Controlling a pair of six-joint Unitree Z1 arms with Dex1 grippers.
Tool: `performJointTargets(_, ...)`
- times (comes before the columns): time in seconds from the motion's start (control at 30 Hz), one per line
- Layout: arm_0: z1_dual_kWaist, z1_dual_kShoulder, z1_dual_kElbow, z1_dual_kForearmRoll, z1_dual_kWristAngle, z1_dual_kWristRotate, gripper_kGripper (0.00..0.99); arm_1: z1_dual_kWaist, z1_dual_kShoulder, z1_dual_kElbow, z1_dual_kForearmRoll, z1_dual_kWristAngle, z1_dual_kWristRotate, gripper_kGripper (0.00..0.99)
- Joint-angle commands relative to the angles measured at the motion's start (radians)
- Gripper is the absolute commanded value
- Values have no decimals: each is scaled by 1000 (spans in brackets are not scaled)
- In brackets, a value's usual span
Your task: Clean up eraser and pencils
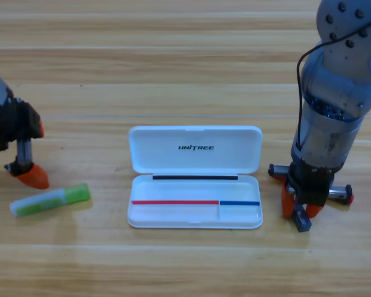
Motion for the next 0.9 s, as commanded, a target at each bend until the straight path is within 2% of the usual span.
performJointTargets(0.03,-32,75,20,-46,-8,-23,917,-33,59,66,-29,-25,-23,138)
performJointTargets(0.1,-32,89,38,-71,-9,-23,917,-33,46,74,-29,-25,-52,117)
performJointTargets(0.17,-32,100,60,-90,-16,-21,907,-33,29,80,-21,-22,-83,38)
performJointTargets(0.3,-32,112,91,-120,-16,-17,904,-33,-4,74,29,-19,-161,14)
performJointTargets(0.43,-32,123,100,-120,-2,-15,904,-30,-76,32,123,-39,-331,0)
performJointTargets(0.57,-32,135,103,-124,0,-14,904,4,-141,-29,232,-75,-655,0)
performJointTargets(0.67,-32,141,121,-146,0,-14,904,28,-150,-78,308,-88,-768,0)
performJointTargets(0.73,-32,146,135,-156,-2,-17,904,42,-152,-98,345,-78,-857,0)
performJointTargets(0.8,-32,149,155,-178,-2,-17,902,57,-153,-130,397,-29,-1091,0)
performJointTargets(0.9,-32,158,177,-206,-2,-17,902,74,-161,-153,420,48,-1253,0)
